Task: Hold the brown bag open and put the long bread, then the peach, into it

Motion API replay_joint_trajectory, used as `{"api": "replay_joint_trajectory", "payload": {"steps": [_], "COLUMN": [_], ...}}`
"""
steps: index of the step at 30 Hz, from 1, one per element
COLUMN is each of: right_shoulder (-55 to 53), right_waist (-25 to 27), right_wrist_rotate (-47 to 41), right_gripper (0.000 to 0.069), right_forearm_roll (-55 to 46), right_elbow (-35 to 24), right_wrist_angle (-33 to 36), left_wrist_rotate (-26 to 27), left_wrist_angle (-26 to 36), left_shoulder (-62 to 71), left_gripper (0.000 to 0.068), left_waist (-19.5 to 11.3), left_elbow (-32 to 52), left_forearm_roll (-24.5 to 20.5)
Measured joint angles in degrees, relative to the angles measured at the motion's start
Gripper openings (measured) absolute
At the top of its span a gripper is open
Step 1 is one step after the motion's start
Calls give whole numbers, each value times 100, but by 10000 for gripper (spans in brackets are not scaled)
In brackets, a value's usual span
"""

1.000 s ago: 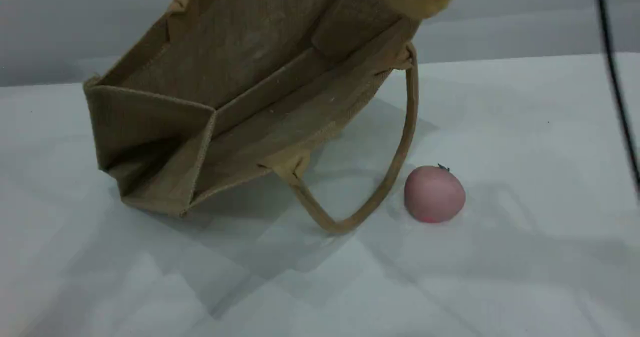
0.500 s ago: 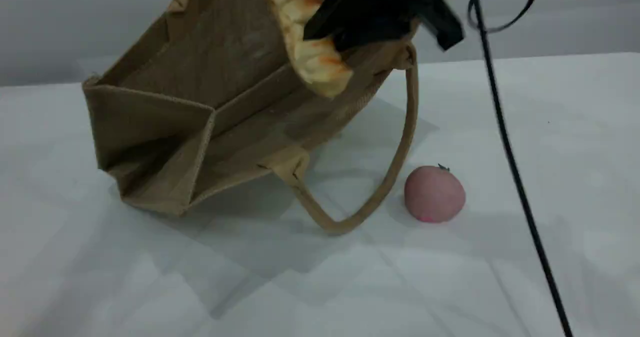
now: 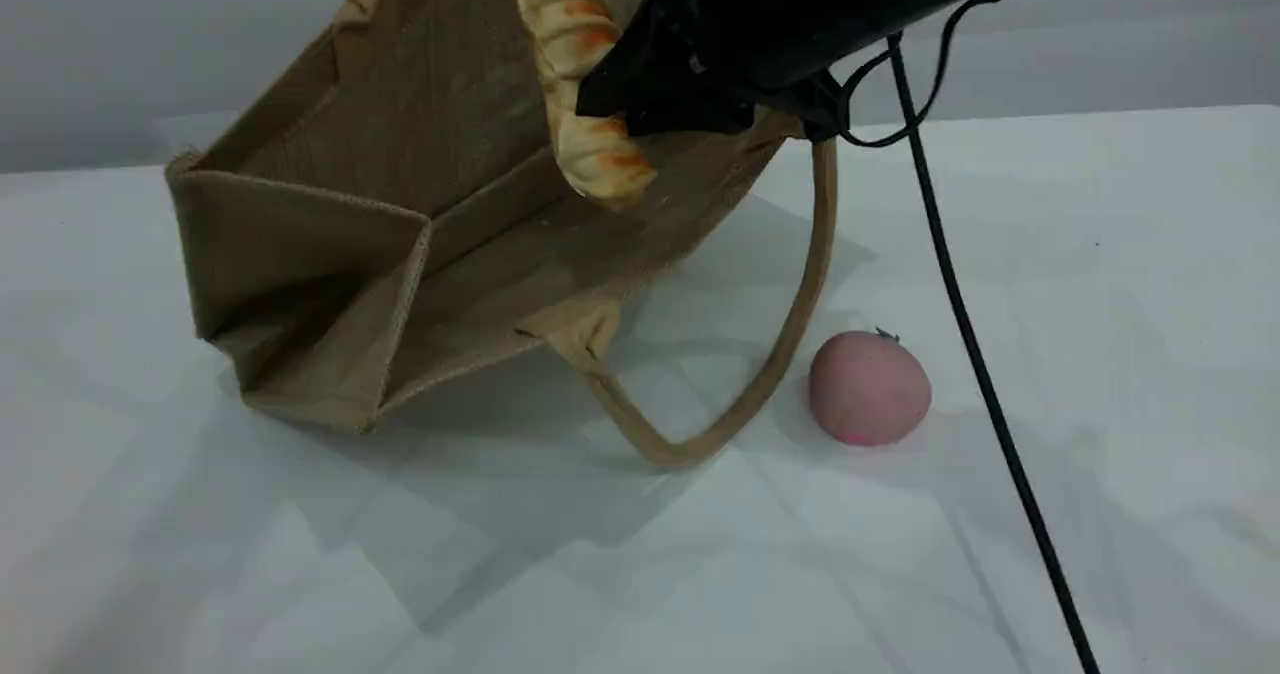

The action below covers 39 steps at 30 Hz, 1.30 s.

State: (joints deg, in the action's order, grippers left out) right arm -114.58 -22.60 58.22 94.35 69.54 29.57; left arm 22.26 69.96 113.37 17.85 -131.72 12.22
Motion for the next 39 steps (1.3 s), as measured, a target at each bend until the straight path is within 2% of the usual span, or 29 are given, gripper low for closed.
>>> {"api": "replay_joint_trajectory", "payload": {"steps": [2,4,10,12,14,20,26,33,39], "right_shoulder": [-4,-4,-4,2,21,398,1134,2134,2787], "right_waist": [-31,-37,-26,12,62,463,679,771,779], "right_wrist_rotate": [392,746,1459,1471,1456,1445,1024,-820,-3226], "right_gripper": [90,145,470,544,584,580,575,573,573], "right_forearm_roll": [217,492,569,569,561,440,-1004,-3367,-5970], "right_elbow": [0,0,4,4,4,4,4,4,4], "right_wrist_angle": [-25,-25,-25,-70,-69,331,562,557,1159], "left_wrist_rotate": [0,0,0,-5,-5,-5,-5,-5,-5], "left_wrist_angle": [0,0,-3,-3,3,3,3,3,3], "left_shoulder": [0,0,0,0,0,0,0,0,0], "left_gripper": [98,98,98,98,98,98,98,98,98], "left_waist": [0,0,0,0,0,0,0,0,0], "left_elbow": [0,0,0,0,0,0,0,0,0], "left_forearm_roll": [0,0,0,0,-7,-19,-19,-19,-19]}}
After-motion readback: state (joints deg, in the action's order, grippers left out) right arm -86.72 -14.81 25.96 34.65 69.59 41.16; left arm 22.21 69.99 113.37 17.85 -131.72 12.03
